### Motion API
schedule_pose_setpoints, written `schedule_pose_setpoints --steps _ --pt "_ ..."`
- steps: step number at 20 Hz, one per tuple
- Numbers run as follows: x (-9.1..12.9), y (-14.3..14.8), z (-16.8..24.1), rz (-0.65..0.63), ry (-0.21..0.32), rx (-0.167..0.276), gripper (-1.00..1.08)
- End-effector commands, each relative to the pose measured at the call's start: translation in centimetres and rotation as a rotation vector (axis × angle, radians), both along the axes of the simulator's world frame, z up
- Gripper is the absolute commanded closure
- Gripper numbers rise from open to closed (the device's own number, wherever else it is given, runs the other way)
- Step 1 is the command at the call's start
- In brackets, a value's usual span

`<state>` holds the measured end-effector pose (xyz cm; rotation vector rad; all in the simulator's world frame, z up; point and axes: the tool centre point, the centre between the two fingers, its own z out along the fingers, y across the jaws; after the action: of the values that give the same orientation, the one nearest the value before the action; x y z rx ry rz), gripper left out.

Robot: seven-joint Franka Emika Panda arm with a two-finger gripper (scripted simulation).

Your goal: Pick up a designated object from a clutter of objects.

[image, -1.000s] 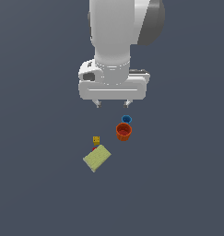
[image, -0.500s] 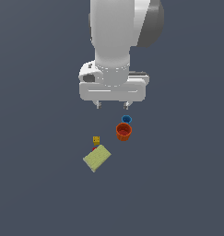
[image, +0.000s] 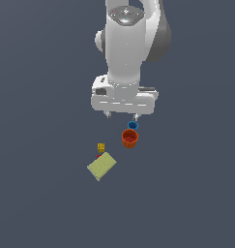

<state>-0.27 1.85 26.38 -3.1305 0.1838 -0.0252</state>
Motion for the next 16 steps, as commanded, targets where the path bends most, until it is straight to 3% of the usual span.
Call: schedule_pose_setpoints --steps 1,16 --pt "-0.5 0.6 -1.6 -0.032 0.002 -0.002 -0.92" --pt "-7.0 5.1 -12.7 -0.285 0.011 -0.006 -0.92"
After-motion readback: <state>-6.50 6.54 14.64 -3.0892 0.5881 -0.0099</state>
